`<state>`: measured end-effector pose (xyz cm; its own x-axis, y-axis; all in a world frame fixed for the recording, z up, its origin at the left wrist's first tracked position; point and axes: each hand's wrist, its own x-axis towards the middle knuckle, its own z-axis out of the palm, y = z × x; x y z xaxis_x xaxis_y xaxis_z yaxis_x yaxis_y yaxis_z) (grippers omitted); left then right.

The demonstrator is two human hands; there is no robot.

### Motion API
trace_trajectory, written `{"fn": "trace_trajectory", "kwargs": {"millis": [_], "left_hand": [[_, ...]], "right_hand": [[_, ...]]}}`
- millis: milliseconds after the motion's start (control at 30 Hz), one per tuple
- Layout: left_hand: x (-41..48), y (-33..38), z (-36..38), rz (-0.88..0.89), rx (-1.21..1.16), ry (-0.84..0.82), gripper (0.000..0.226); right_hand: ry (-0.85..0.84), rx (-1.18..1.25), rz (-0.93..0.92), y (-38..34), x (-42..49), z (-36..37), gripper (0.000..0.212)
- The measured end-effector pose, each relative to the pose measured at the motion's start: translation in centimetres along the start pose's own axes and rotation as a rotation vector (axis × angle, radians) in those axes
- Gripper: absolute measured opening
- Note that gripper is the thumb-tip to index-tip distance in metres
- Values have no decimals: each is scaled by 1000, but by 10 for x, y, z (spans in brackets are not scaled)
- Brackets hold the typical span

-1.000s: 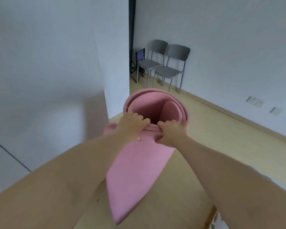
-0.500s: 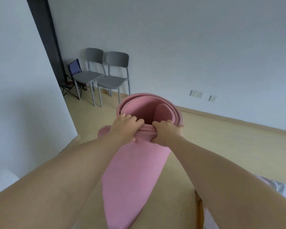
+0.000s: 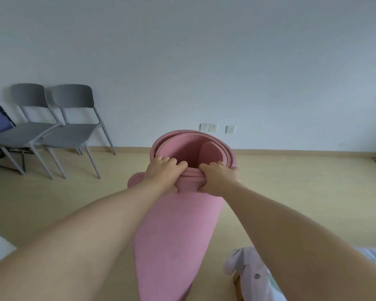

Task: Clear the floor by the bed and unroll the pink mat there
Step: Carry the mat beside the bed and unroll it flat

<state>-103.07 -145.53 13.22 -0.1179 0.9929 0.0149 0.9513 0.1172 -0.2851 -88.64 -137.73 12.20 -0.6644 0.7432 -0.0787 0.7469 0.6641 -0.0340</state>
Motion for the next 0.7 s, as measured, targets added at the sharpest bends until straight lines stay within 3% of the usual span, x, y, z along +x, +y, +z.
{"fn": "trace_trajectory", "kwargs": {"millis": [167, 700], "left_hand": [[125, 16, -7, 53, -70, 8, 50], [444, 24, 41, 288, -304, -111, 48]], "right_hand": [[12, -37, 37, 86, 88, -16, 33], [-154, -77, 279, 245, 323, -12, 33]]}}
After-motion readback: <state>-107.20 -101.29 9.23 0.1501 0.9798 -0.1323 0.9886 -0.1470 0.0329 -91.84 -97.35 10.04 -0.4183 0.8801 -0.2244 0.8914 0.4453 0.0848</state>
